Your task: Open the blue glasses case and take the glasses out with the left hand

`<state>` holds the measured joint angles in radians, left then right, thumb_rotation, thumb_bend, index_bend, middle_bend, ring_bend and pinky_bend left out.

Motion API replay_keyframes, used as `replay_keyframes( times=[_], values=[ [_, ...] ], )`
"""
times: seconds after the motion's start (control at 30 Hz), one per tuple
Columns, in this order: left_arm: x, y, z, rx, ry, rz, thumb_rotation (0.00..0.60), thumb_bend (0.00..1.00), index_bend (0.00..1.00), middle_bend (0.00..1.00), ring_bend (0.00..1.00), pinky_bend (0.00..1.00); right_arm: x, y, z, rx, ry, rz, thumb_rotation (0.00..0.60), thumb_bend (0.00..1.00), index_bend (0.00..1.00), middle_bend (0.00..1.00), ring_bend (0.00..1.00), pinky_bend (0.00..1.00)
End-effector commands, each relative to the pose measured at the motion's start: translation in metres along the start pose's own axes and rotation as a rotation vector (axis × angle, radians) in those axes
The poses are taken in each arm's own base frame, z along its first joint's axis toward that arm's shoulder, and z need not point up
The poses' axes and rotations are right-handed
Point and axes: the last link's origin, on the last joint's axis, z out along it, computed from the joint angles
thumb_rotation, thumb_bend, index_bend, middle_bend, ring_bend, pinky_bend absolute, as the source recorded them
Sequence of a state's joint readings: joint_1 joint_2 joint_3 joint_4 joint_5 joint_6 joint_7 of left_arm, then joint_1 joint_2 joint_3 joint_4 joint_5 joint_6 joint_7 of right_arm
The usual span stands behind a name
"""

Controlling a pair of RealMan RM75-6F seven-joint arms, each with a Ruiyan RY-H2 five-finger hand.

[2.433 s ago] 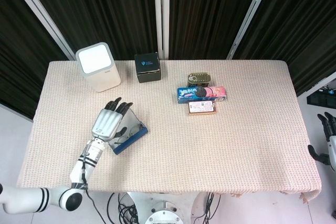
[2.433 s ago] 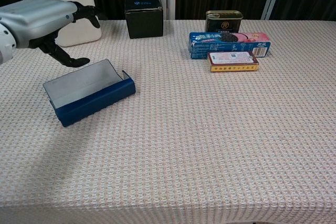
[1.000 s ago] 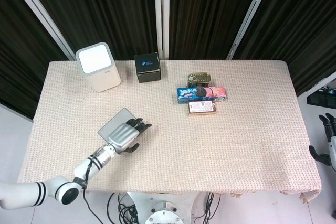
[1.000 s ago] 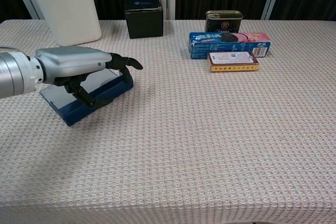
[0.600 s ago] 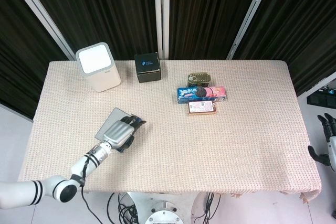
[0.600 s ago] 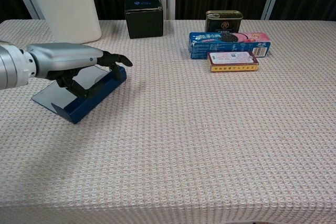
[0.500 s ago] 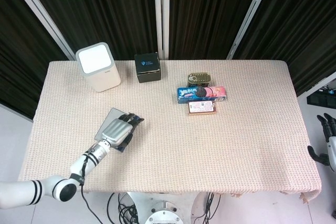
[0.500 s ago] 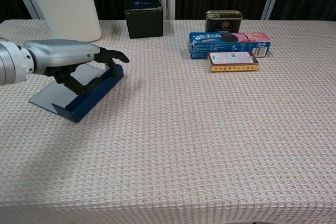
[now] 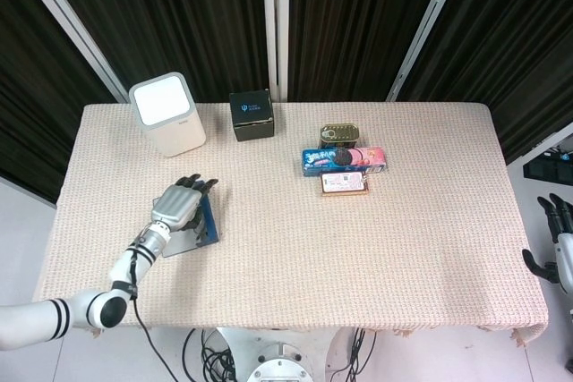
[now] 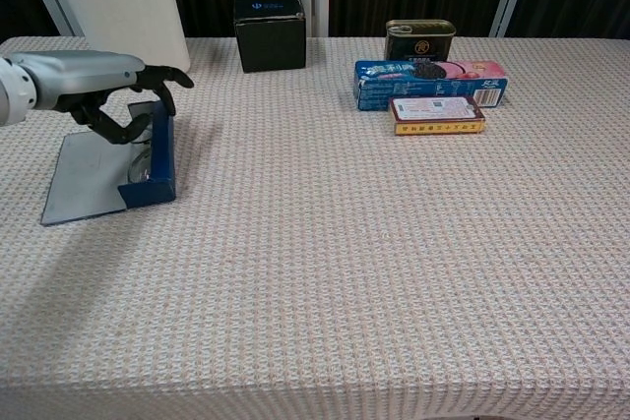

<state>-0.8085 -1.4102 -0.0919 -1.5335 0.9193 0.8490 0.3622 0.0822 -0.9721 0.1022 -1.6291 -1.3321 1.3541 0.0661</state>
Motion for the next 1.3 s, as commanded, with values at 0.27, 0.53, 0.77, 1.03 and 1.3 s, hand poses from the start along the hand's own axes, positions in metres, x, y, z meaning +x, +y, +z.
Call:
replay_keyframes(
  times=[0.27,0.53,0.77,1.03,1.3],
  values=[
    [0.006,-0.021,0.006,0.073,-0.014,-0.007,0.6,0.66,0.07,0.22,0.0,0.12,0.0,0.0,0.0,-0.001,0.0,-0.003,0.6,0.28,0.0,0.0,0.0,0.0],
    [0.007,-0.032,-0.001,0.122,-0.048,0.034,0.6,0.66,0.07,0.26,0.0,0.12,0.001,-0.005,-0.001,0.011,0.005,-0.01,0.6,0.28,0.0,0.0,0.0,0.0],
    [0.009,-0.039,-0.015,0.159,-0.073,0.028,0.6,0.66,0.07,0.32,0.0,0.13,0.0,-0.007,-0.001,0.018,0.003,-0.013,0.6,0.28,0.0,0.0,0.0,0.0],
    [0.004,-0.049,-0.03,0.23,-0.15,0.026,0.6,0.66,0.08,0.36,0.02,0.13,0.0,-0.01,-0.002,0.018,-0.006,-0.014,0.6,0.28,0.0,0.0,0.0,0.0],
    [0.001,-0.048,-0.039,0.258,-0.198,0.024,0.6,0.67,0.08,0.41,0.06,0.14,-0.001,-0.008,-0.003,0.015,-0.01,-0.012,0.6,0.28,0.0,0.0,0.0,0.0]
  ],
)
